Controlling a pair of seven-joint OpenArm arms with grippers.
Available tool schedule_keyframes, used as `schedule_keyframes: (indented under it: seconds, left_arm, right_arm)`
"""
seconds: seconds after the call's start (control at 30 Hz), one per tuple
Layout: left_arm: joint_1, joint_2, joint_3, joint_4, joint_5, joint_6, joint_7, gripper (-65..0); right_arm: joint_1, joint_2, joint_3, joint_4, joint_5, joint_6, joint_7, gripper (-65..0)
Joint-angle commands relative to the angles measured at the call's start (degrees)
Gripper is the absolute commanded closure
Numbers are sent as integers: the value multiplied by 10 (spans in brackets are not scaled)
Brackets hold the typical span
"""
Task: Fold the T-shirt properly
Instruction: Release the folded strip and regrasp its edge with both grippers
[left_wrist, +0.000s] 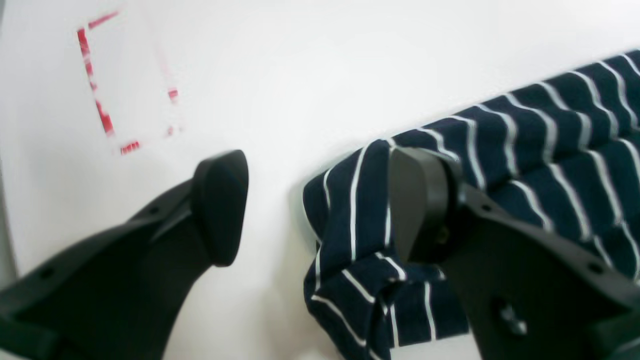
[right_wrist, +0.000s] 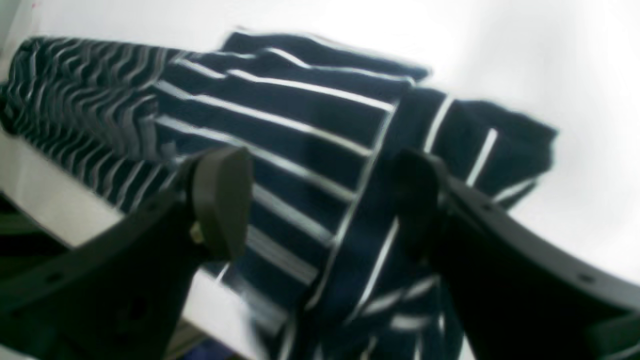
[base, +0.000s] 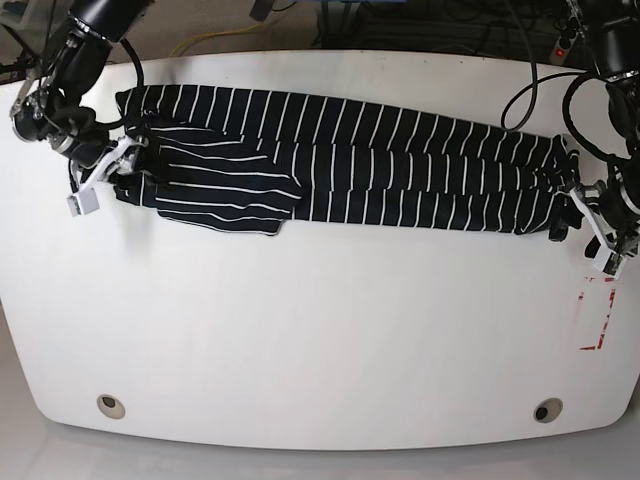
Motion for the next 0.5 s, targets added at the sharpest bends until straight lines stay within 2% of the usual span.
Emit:
schedule_keyframes:
  seconds: [0.0, 0.1, 0.27, 0.37, 0.47]
  left_arm:
    - [-15, 12, 34, -22, 16, -1, 0, -408]
    - [-16, 19, 60, -38, 50, -1, -1, -408]
    - [-13, 49, 81, -52, 102, -1, -2, -407]
    - [2, 50, 83, -54, 119, -1, -3, -407]
    - [10, 50, 83, -53, 121, -1, -3, -407]
  right_arm:
    - [53, 13, -8, -31, -25, 2, 13, -423]
    - [109, 13, -21, -76, -83, 2, 21, -423]
    - [188, 17, -51, -139, -162, 2, 28, -423]
    - [226, 20, -65, -197, -199, 2, 28, -423]
    - [248, 21, -77, -242, -209, 2, 28, -423]
